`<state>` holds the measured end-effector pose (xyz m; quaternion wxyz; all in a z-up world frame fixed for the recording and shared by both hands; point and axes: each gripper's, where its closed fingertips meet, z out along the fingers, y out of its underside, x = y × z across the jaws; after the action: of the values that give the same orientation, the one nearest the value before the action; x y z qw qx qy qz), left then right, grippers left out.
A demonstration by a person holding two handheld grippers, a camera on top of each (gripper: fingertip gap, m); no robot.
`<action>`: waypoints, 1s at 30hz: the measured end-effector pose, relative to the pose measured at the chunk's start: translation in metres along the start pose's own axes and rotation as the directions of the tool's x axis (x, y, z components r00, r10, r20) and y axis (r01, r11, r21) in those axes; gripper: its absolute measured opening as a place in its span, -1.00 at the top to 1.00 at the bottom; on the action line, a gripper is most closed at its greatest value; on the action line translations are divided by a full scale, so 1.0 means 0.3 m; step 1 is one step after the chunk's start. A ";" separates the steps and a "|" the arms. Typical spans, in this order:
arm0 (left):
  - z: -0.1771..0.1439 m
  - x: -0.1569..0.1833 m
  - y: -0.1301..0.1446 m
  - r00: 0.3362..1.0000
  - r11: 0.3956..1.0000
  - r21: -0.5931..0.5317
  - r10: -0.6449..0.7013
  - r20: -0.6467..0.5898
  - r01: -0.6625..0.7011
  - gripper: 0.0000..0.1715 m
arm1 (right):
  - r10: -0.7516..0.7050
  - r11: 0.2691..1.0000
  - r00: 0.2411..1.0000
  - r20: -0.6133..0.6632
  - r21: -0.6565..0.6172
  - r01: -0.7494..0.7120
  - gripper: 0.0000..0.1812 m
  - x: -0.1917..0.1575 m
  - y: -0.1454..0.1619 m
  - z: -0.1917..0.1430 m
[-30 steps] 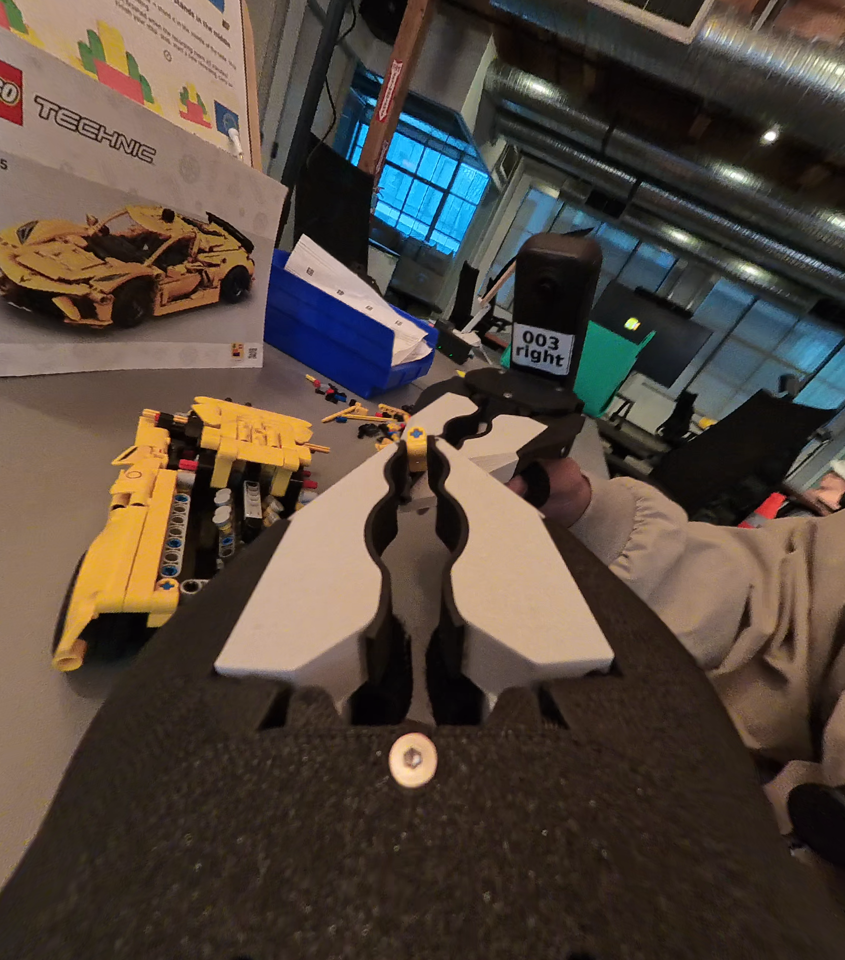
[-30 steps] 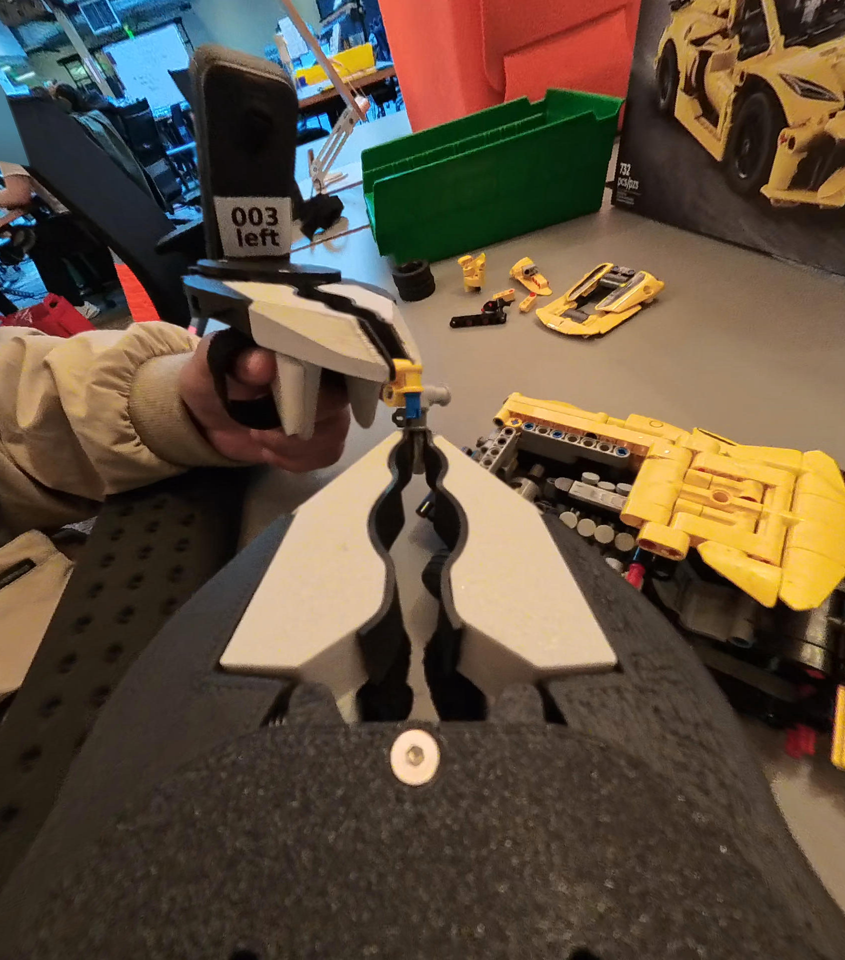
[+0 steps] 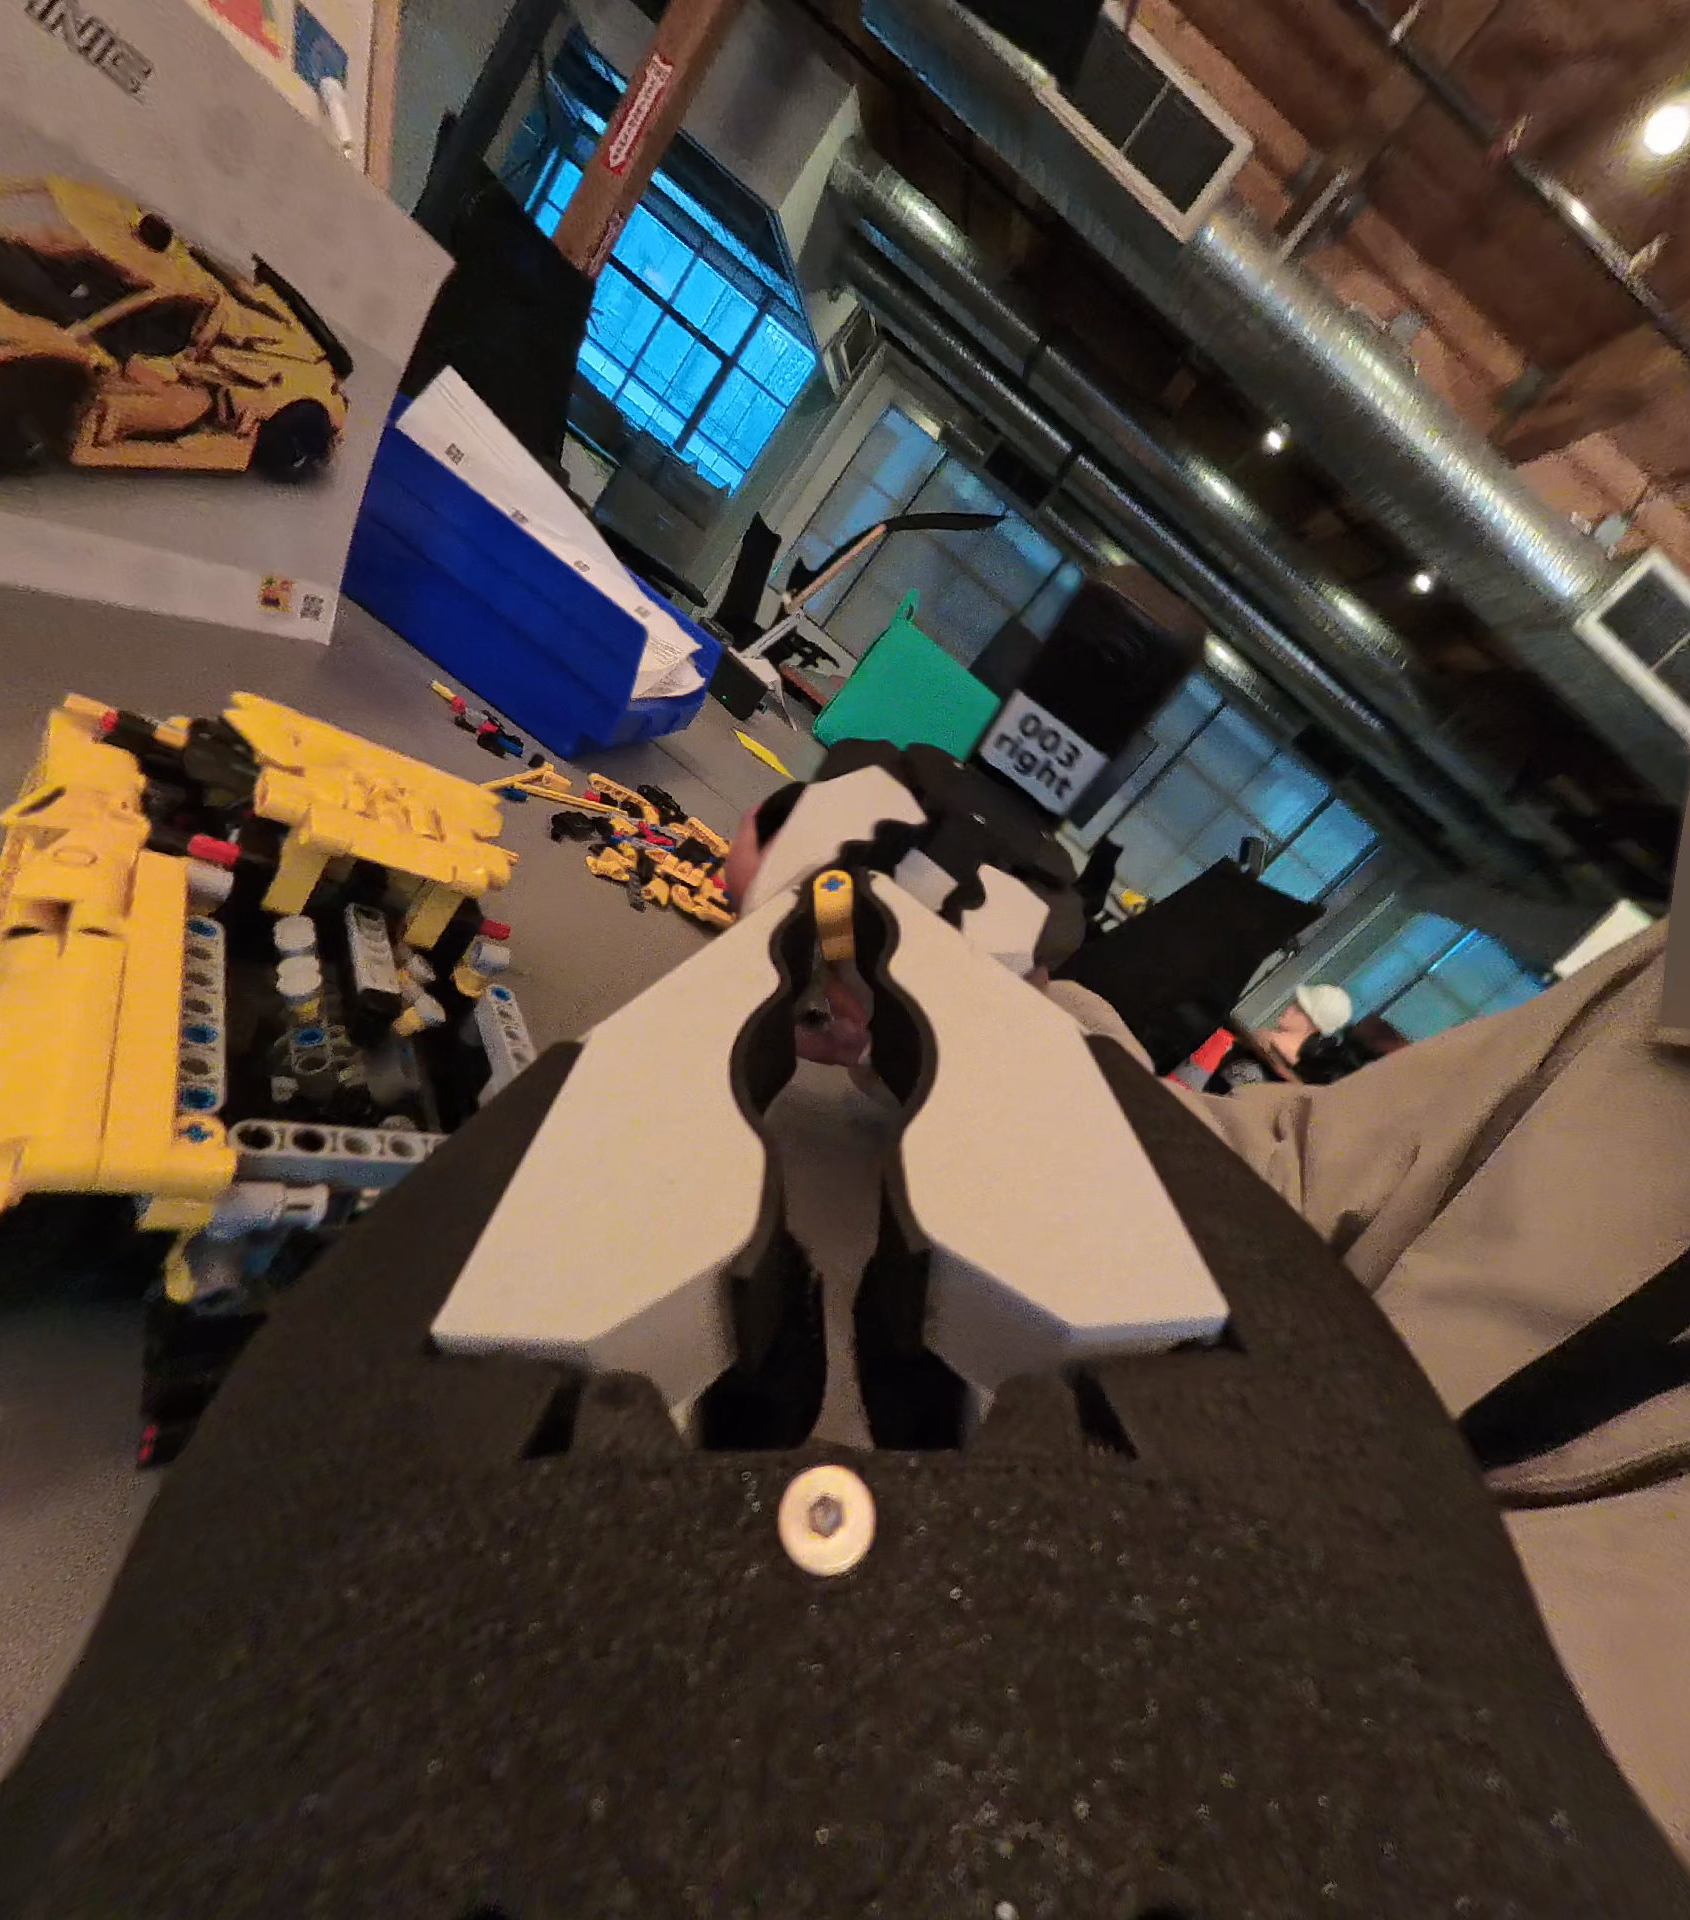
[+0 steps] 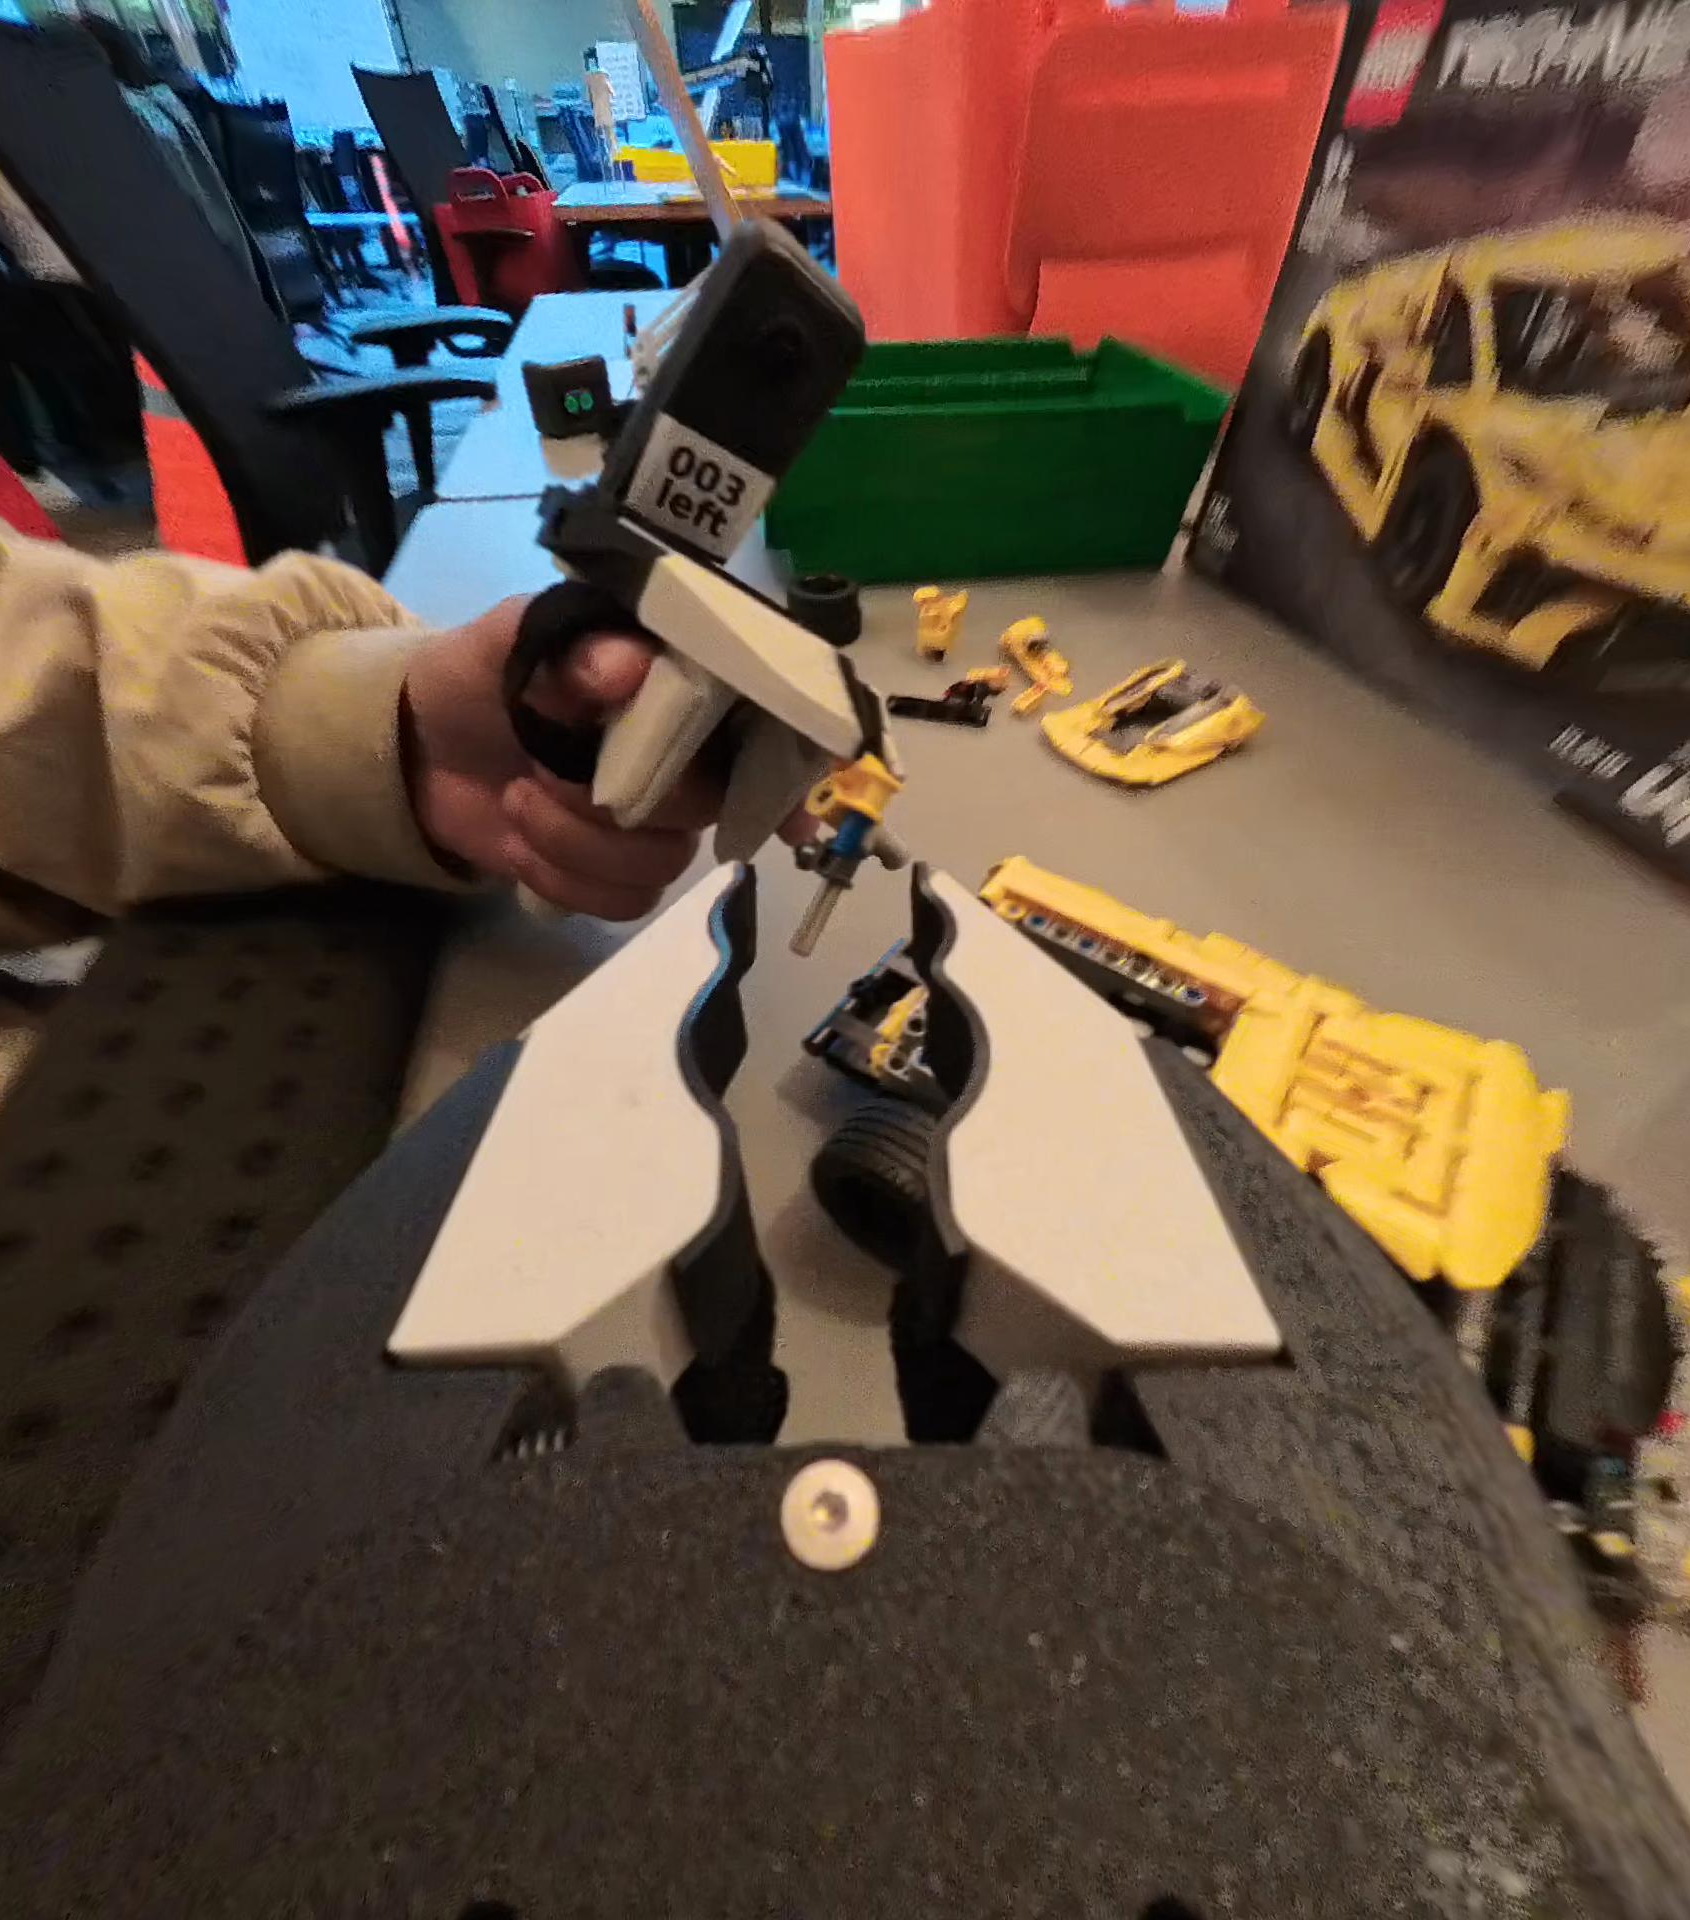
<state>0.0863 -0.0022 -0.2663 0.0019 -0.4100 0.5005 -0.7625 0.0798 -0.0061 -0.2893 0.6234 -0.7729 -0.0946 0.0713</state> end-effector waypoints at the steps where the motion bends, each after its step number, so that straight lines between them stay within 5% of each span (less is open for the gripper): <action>1: -0.007 -0.007 -0.004 1.000 1.000 0.008 -0.016 0.002 0.016 0.94 | -0.062 0.998 0.998 -0.017 0.004 0.062 0.73 -0.002 0.000 -0.007; 3: -0.018 -0.004 -0.016 1.000 1.000 0.019 0.000 0.007 0.000 0.94 | -0.105 0.994 0.993 -0.056 -0.002 0.105 0.72 0.010 0.006 -0.015; 6: -0.021 0.037 -0.026 0.993 0.993 0.016 0.114 -0.001 -0.114 0.94 | 0.017 0.997 1.000 -0.005 0.072 -0.016 0.68 -0.001 -0.031 -0.030; 14: -0.059 0.084 -0.078 0.985 0.991 0.113 -0.055 -0.161 0.074 0.94 | 0.153 0.960 0.978 0.143 0.215 -0.182 0.75 -0.040 -0.121 -0.046; 21: -0.062 0.093 -0.094 0.961 0.973 0.144 -0.141 -0.236 0.178 0.95 | 0.180 0.956 0.967 0.181 0.199 -0.215 0.81 -0.067 -0.123 -0.018; 30: -0.029 0.106 -0.050 0.985 0.996 0.077 -0.022 -0.174 0.036 0.94 | 0.414 0.868 0.850 0.325 0.142 -0.477 0.90 -0.072 -0.135 -0.020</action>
<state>0.0657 -0.0013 -0.2365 -0.0362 -0.3491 0.4617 -0.8146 0.0578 -0.0087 -0.2487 0.6501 -0.6823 0.0082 0.3344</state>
